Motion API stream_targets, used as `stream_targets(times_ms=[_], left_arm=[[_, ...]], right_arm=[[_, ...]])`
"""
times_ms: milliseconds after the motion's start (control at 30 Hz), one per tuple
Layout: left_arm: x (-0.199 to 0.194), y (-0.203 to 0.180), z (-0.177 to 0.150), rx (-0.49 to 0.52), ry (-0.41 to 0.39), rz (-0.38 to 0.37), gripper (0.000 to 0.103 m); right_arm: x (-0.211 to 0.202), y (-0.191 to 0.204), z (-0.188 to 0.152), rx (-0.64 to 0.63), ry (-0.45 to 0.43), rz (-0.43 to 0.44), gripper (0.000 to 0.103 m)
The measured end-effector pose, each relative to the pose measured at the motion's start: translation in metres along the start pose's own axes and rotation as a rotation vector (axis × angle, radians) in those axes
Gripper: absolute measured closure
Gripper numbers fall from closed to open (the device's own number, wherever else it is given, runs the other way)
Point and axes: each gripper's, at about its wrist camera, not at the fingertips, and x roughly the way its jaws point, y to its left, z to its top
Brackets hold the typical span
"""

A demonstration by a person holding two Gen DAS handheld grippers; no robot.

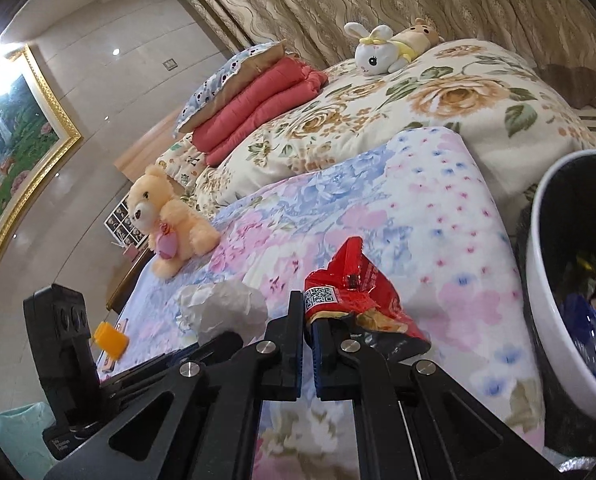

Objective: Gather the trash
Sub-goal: 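Lift the tissue and red wrapper and carry both toward the bin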

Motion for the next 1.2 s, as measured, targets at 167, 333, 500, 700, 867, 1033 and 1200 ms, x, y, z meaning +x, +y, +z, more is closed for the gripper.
stream_targets(times_ms=[167,333,500,700,867,1033,1200], left_arm=[[-0.005,-0.008,-0.008,0.015,0.006,-0.007,0.084],[-0.007,-0.011,-0.013,0.017,0.014,-0.013,0.084],[-0.007,-0.014,-0.018,0.020,0.022,-0.014,0.084],[-0.007,-0.013,-0.021,0.012,0.033,-0.021,0.084],[-0.011,-0.019,-0.021,0.027,0.027,-0.026,0.084],[-0.012,-0.029,-0.020,0.048,0.026,-0.036,0.084],[-0.010,-0.045,-0.021,0.082,0.033,-0.047,0.084]], right_arm=[[-0.009,-0.002,-0.015,0.002,0.004,-0.011,0.100],[-0.011,-0.009,-0.028,0.021,0.023,-0.028,0.100],[-0.010,-0.015,-0.039,0.039,0.042,-0.028,0.093],[-0.012,-0.009,-0.044,0.015,0.044,-0.041,0.093],[-0.023,0.000,-0.042,-0.025,0.022,-0.043,0.098],[-0.038,-0.003,-0.036,-0.019,-0.010,-0.045,0.098],[-0.052,-0.011,-0.035,0.005,-0.035,-0.049,0.098]])
